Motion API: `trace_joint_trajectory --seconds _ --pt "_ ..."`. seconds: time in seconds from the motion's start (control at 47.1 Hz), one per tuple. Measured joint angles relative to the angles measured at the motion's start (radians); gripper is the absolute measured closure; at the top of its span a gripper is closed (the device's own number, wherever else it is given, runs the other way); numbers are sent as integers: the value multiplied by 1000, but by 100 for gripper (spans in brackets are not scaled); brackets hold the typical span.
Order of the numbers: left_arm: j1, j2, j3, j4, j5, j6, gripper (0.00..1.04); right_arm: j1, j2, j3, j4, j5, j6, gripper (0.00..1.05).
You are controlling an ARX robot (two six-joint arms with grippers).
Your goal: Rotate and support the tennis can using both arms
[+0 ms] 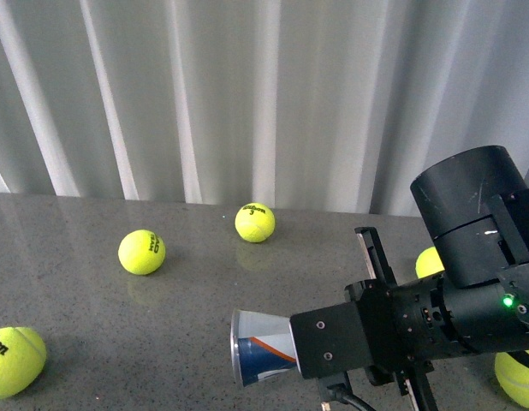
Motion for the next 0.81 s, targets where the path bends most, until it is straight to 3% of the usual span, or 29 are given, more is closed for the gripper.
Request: trace_joint_trajectory --seconds 0.445,0.53,0.806 --pt "0 0 0 0 0 0 7 -7 79 -19 83 -8 89 99" --pt "0 0 0 0 0 0 7 -7 81 -32 85 -16 98 82" --pt "0 0 0 0 0 0 7 -6 81 -58 88 -39 123 43"
